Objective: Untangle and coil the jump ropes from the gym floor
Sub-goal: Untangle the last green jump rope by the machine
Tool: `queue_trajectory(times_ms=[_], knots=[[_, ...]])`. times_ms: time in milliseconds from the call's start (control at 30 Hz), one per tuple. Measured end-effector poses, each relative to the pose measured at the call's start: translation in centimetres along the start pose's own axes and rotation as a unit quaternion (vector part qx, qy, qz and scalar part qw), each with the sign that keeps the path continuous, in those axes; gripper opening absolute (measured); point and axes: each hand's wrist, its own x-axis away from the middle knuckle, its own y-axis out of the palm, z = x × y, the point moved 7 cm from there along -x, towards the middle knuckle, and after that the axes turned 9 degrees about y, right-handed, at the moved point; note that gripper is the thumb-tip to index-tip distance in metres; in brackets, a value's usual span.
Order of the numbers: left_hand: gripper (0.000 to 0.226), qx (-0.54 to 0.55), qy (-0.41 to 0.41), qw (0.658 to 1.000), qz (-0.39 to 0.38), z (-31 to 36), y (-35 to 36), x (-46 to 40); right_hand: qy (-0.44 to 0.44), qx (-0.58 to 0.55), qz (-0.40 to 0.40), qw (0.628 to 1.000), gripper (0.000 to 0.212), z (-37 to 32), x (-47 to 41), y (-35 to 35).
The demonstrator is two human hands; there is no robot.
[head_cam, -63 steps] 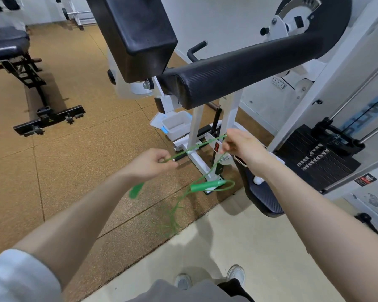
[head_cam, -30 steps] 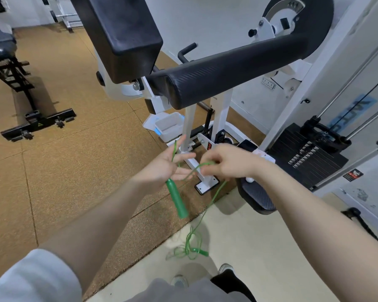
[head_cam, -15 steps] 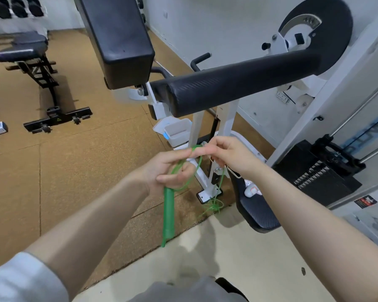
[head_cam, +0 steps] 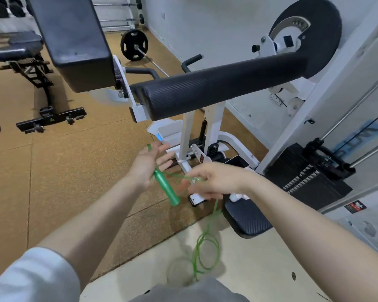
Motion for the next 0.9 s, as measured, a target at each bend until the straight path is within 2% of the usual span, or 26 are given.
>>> queue_trajectory(times_ms=[100, 167, 300, 367, 433, 500, 567, 667, 700, 800, 900], knots=[[0.038, -0.148, -0.033, 0.978, -0.14, -0.3, 3.0, 1.7, -0.034, -0.07, 0.169, 0.983, 0.018, 0.8, 0.7, -4.8], [0.041, -0.202, -0.039, 0.95, -0.234, -0.5, 5.7, 3.2, -0.047, -0.126, 0.233, 0.963, 0.016, 1.5, 1.3, -6.8], [0.067, -0.102, -0.128, 0.914, -0.371, -1.0, 10.0, 5.5, -0.07, -0.182, 0.245, 0.95, 0.018, 3.4, 1.4, -7.4], [0.061, -0.032, -0.154, 0.873, -0.461, -0.9, 11.4, 6.6, -0.05, -0.229, 0.228, 0.945, 0.031, 5.3, 1.0, -6.8], [0.046, 0.035, -0.144, 0.851, -0.504, -0.3, 12.0, 7.0, -0.026, -0.227, 0.201, 0.953, 0.036, 6.8, 0.5, -5.9], [0.043, 0.09, -0.11, 0.872, -0.469, 0.2, 12.5, 6.4, -0.019, -0.222, 0.156, 0.962, 0.034, 7.9, 0.1, -4.5], [0.041, 0.149, -0.06, 0.913, -0.375, 1.1, 12.5, 5.0, 0.009, -0.209, 0.105, 0.972, 0.034, 9.2, -0.1, -2.8], [0.043, 0.21, -0.012, 0.944, -0.253, 1.7, 11.1, 2.5, 0.054, -0.175, 0.029, 0.983, 0.024, 10.6, 0.4, -0.5], [0.042, 0.188, -0.006, 0.959, -0.214, 1.4, 10.3, 1.8, 0.061, -0.168, 0.009, 0.984, 0.019, 10.7, 0.7, -0.1], [0.041, 0.019, 0.004, 0.992, -0.123, -0.9, 8.0, 0.2, 0.04, -0.158, -0.026, 0.986, 0.016, 9.3, 1.8, -0.6], [0.042, -0.109, 0.007, 0.983, -0.15, -2.6, 7.8, -0.1, 0.004, -0.166, -0.036, 0.985, 0.022, 7.7, 3.0, -2.0]])
